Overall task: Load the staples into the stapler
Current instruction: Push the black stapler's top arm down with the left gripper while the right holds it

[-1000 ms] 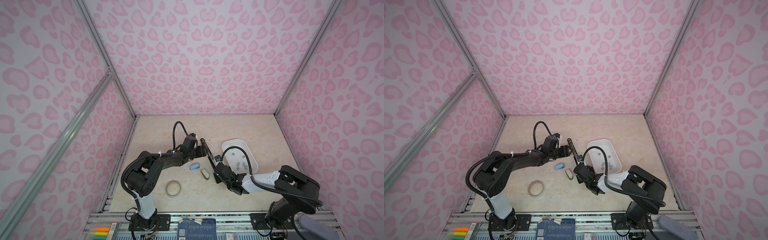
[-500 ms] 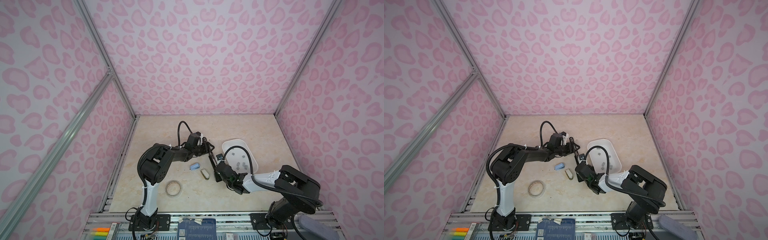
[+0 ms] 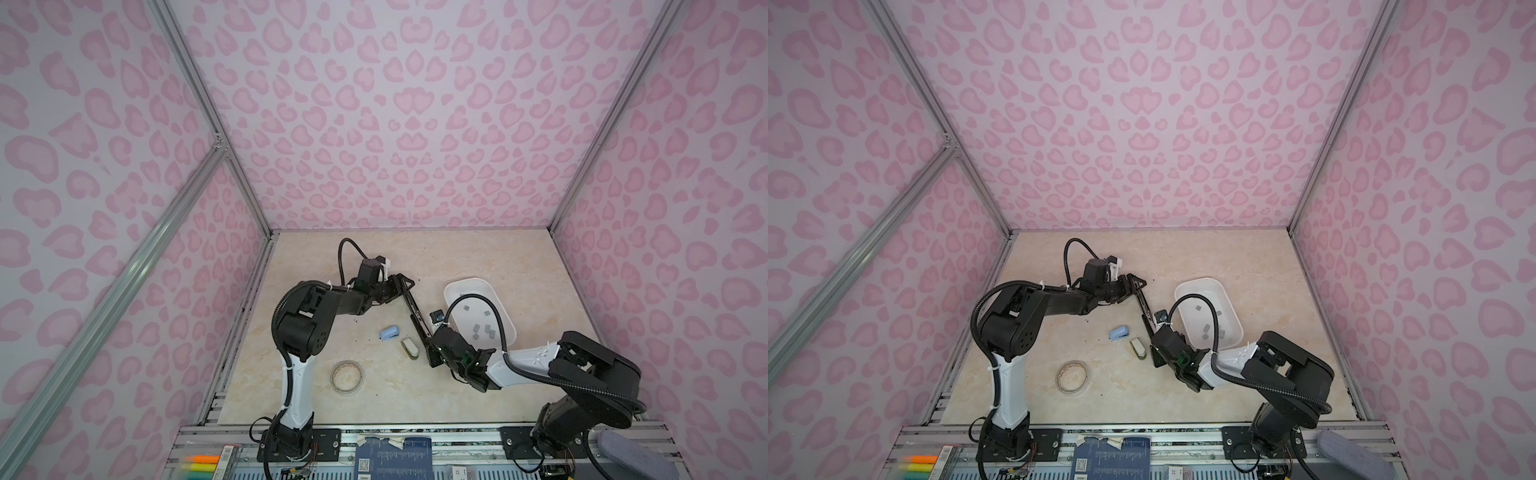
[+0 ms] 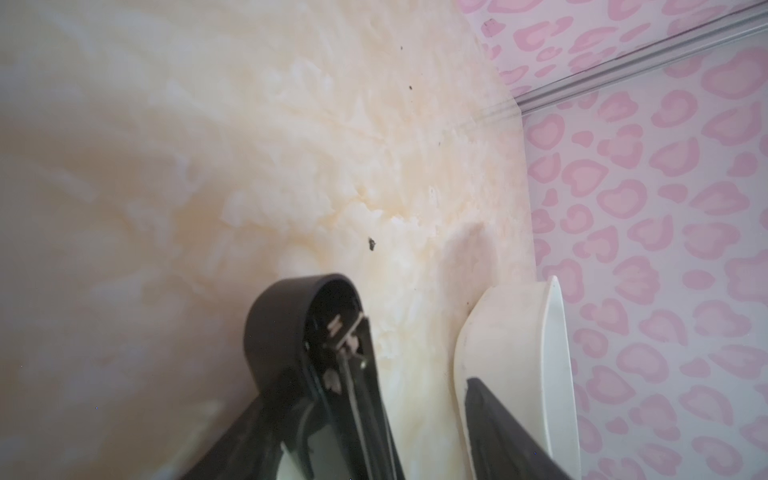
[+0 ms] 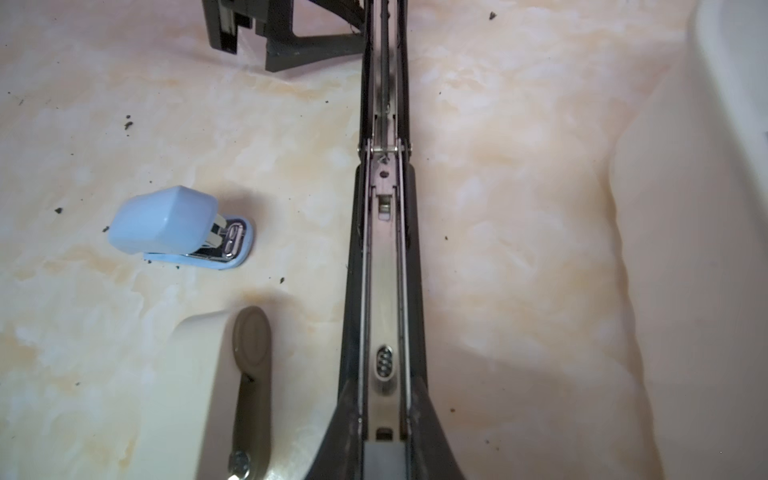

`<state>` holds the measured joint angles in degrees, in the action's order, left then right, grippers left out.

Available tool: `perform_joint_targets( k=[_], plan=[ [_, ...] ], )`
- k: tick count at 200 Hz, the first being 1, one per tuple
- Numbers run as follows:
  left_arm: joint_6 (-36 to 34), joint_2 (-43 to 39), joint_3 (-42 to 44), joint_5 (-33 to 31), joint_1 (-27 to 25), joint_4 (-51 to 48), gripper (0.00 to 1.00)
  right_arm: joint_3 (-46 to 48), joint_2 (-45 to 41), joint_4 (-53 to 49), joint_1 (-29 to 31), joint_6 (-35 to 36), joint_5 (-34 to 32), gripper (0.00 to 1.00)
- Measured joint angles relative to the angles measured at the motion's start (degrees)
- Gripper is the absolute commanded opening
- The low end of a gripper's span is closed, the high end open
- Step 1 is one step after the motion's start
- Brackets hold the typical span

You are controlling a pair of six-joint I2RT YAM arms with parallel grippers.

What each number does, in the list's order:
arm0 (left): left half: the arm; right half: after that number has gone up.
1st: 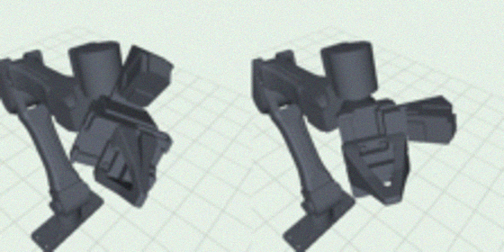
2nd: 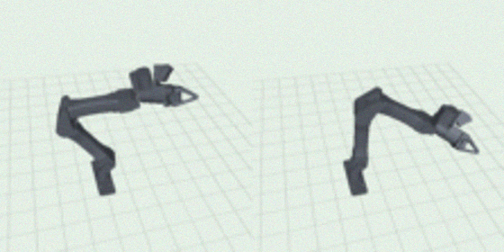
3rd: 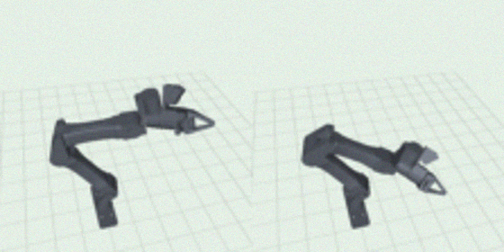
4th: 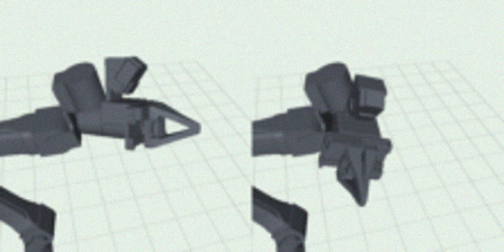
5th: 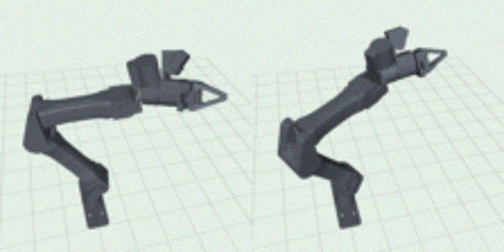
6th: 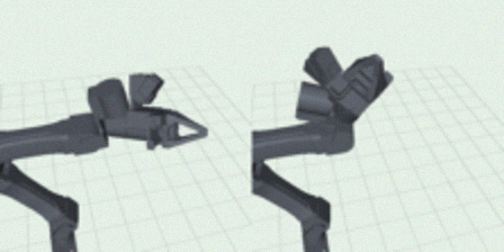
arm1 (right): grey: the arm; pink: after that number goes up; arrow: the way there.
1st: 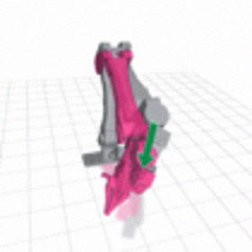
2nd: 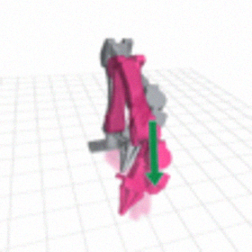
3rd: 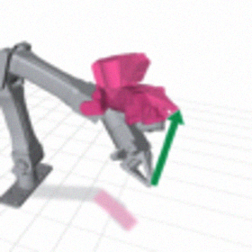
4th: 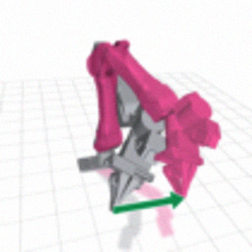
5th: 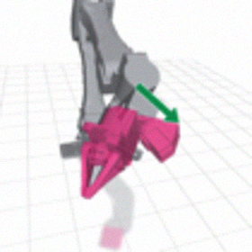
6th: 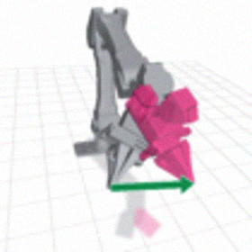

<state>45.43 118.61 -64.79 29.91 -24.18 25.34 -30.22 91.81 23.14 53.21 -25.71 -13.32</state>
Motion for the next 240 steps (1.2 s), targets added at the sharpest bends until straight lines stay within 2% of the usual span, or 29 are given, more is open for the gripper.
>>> perform_joint_targets(
  k=[67, 115, 136, 156, 240],
  plan=[
    [-4.79, -2.60, 0.33, 4.24, -0.33, 3.32, 0.61, -0.20, 0.76, 1.44, 0.00, 1.51, -0.20, 0.08],
    [-9.75, -9.16, 5.40, 4.52, -4.11, 5.62, 0.60, 1.77, 0.55, 4.13, 0.02, 2.97, -0.85, 0.11],
    [-14.16, -13.55, 8.61, 1.62, -6.51, 5.79, 0.60, 2.73, 0.35, 5.64, 0.02, 3.85, -1.51, 0.13],
    [-17.97, -16.06, 11.19, -2.01, -8.79, 6.05, 0.60, 3.98, 0.26, 7.65, 0.04, 4.52, -1.64, 0.20],
    [-26.12, -19.45, 16.72, -14.99, -16.81, 8.70, 0.60, 9.81, -2.10, 16.02, 1.20, 7.43, -3.65, 0.30]
  ],
)
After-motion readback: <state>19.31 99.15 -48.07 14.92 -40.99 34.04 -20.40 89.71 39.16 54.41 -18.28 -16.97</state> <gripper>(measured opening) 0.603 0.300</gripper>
